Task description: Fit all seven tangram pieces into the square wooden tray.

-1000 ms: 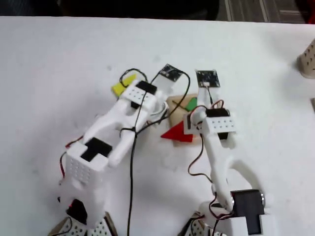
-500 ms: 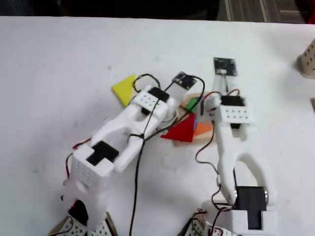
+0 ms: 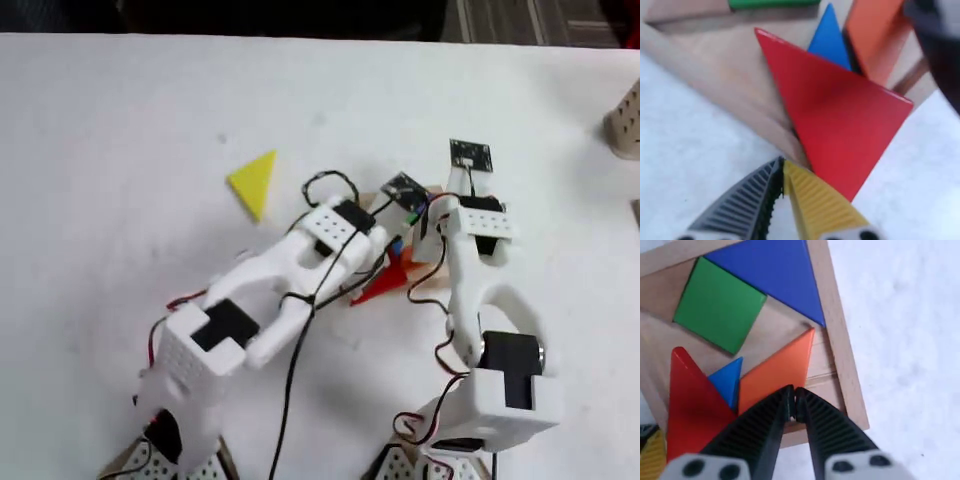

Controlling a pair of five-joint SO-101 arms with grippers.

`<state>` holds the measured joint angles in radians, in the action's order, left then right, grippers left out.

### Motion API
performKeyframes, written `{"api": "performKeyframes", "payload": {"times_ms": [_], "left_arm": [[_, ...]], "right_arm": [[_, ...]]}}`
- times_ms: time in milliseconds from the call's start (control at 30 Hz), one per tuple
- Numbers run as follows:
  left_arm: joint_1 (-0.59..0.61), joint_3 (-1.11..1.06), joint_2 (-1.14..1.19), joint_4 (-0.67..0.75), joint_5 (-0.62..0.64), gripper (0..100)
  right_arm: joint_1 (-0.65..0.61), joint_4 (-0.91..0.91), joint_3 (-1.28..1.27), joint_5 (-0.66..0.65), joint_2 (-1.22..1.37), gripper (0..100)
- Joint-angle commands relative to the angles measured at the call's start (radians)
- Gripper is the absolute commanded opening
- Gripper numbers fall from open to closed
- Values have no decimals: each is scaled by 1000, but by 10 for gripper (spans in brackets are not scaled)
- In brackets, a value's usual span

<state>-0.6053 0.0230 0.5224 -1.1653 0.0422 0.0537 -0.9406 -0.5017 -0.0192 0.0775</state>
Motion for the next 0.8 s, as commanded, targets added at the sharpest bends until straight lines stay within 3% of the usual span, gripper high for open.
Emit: {"api": "performKeyframes", "payload": {"times_ms": [0, 233, 533, 767], "left_arm": [[-47, 12, -18, -12, 5, 28], [54, 6, -90, -12, -2, 28], [338, 15, -191, -5, -2, 30], [367, 8, -183, 54, -2, 31]], "right_arm": [[4, 24, 46, -12, -12, 17], [51, 99, 57, -21, 74, 17], [71, 124, 115, -21, 133, 17], [87, 64, 169, -12, 94, 17]]}}
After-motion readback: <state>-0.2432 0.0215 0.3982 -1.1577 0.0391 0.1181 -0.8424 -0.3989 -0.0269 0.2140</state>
